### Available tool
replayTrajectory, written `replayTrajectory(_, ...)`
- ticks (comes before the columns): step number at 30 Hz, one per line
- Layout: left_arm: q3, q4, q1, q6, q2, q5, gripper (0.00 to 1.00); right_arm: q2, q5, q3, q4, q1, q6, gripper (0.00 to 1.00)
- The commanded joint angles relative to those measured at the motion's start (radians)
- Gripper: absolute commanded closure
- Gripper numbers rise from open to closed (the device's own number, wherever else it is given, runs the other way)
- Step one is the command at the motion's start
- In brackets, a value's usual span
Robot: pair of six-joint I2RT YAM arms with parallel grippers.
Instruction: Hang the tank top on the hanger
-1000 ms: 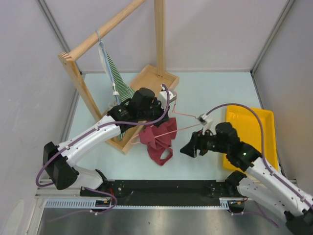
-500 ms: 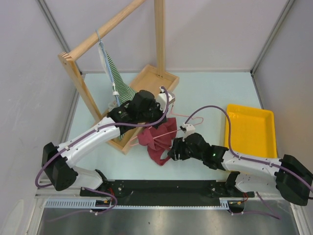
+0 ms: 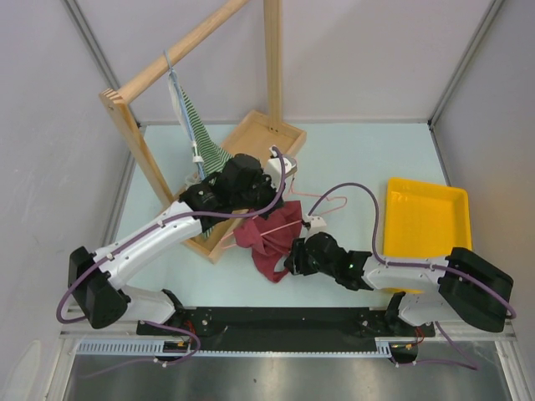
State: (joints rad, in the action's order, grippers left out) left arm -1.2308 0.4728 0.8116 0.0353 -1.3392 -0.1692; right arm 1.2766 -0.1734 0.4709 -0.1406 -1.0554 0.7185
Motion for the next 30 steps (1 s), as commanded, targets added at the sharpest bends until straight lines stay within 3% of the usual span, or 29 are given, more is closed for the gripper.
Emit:
replayTrajectory(1, 0.002, -0.04, 0.004, 0.014, 0.057, 0.023, 1.0, 0.032, -0.049, -0.009, -0.091, -0.011, 0.022, 0.61)
replayTrajectory(4, 0.002, -0.039, 0.003, 0.018, 0.061, 0.04, 1.0, 0.023, -0.04, -0.008, -0.073, -0.014, 0.028, 0.85)
replayTrajectory(5, 0.002, -0.039, 0.003, 0.023, 0.064, 0.048, 1.0, 0.011, -0.049, -0.008, -0.061, -0.012, 0.032, 1.0)
replayTrajectory(12, 0.005, -0.034, -0.005, 0.037, 0.089, 0.082, 1.0, -0.245, -0.13, -0.014, 0.211, 0.05, -0.014, 1.0)
replayTrajectory(17, 0.013, -0.046, -0.017, 0.04, 0.123, 0.079, 1.0, -0.431, -0.077, -0.049, 0.32, 0.299, -0.108, 1.0)
replayTrajectory(19, 0.022, -0.057, -0.02, 0.041, 0.141, 0.077, 1.0, -0.46, -0.016, -0.063, 0.325, 0.418, -0.126, 1.0)
replayTrajectory(30, 0.047, -0.091, -0.026, 0.054, 0.184, 0.014, 1.0, -0.436, 0.103, -0.008, 0.32, 0.734, -0.255, 1.0)
